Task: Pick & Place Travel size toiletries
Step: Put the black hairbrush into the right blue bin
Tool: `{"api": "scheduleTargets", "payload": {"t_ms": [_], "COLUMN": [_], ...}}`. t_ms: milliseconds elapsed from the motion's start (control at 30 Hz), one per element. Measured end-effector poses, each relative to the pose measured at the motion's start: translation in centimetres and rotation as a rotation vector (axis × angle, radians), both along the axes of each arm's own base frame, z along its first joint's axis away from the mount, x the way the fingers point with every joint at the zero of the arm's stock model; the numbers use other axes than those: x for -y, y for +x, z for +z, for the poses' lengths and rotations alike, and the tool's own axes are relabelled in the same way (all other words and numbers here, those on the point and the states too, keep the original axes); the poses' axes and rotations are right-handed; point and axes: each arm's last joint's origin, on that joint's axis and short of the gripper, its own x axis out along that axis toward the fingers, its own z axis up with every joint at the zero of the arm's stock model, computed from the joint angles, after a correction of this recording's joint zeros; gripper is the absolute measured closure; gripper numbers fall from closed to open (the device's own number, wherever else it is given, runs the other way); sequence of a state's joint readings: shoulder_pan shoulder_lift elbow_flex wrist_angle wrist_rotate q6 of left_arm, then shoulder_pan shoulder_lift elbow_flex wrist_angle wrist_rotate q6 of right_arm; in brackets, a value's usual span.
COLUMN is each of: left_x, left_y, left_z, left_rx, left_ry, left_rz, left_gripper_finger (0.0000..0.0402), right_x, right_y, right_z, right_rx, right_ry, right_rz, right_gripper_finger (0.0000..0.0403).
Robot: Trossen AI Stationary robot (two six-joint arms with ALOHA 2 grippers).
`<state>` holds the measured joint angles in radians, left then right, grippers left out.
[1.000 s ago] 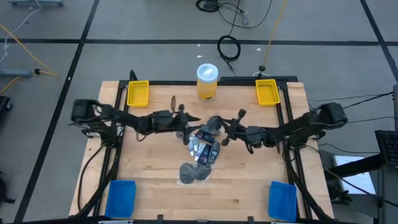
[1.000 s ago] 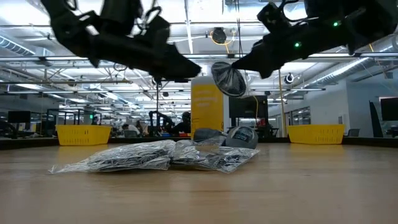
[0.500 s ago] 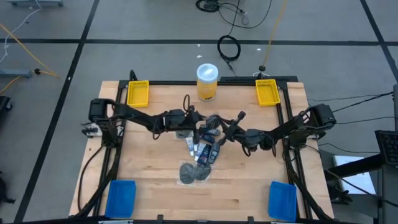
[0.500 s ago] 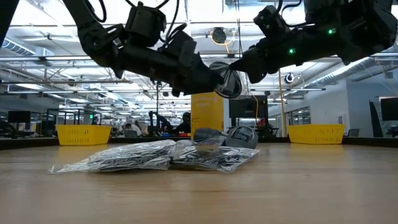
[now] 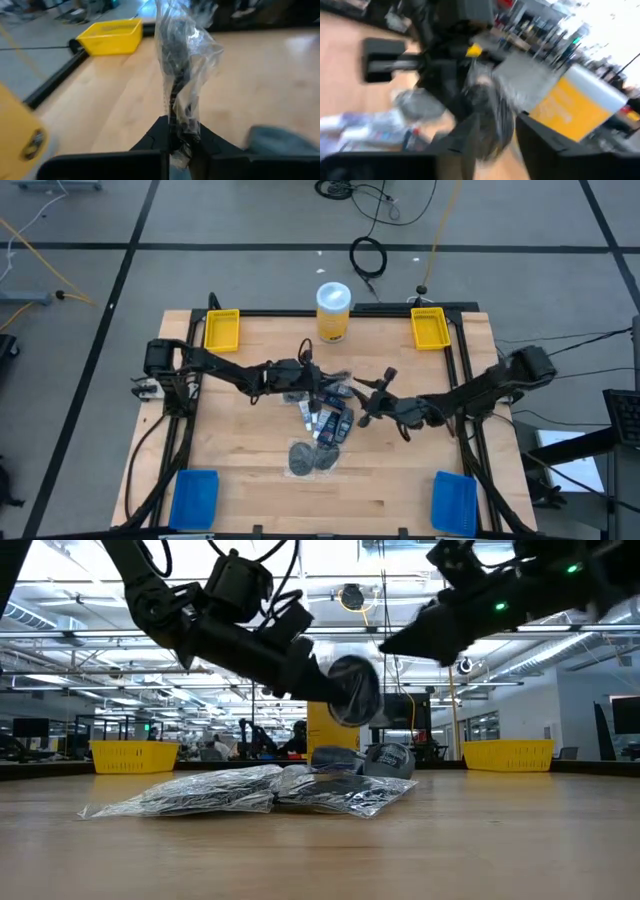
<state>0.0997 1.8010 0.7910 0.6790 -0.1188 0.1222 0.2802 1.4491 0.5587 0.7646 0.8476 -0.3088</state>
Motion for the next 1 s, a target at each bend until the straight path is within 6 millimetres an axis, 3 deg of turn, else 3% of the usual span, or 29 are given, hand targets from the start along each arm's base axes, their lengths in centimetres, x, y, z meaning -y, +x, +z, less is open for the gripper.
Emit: {"api": "scheduleTargets", "payload": {"t_ms": [167, 300, 467, 733, 900, 1000], "left_x": [0.5, 1.4, 2.5, 3.0, 2.9, 3.0], "left_y": [-0.2, -0.2, -0.1, 0.0, 0.0, 0.0], "left_z": [-0.6, -0.7, -0.7, -0.4, -0.3, -0.3], "left_rx": [-0.107, -0.132, -0.143, -0.115, -0.097, -0.097], "left_ry": [0.141, 0.222, 0.303, 0.313, 0.276, 0.264], "left_rz": [0.002, -0.055, -0.116, -0.128, -0.111, -0.097], "left_gripper_finger": [0.0376, 0.039, 0.036, 0.0374, 0.0382, 0.0361], "right_x": [0.8, 2.4, 3.9, 4.4, 4.2, 3.8], "right_y": [-1.5, -0.6, 2.1, 5.2, 5.6, 5.4], "right_z": [2.6, 3.8, 3.5, 2.5, 2.0, 2.1], "right_rx": [-0.103, -0.205, -0.318, -0.393, -0.402, -0.402], "right_ry": [0.229, 0.288, 0.254, 0.222, 0.208, 0.181], "right_rz": [0.174, 0.22, 0.281, 0.321, 0.322, 0.296], "right_gripper_finger": [0.0187, 0.015, 0.0148, 0.0206, 0.0292, 0.0354]}}
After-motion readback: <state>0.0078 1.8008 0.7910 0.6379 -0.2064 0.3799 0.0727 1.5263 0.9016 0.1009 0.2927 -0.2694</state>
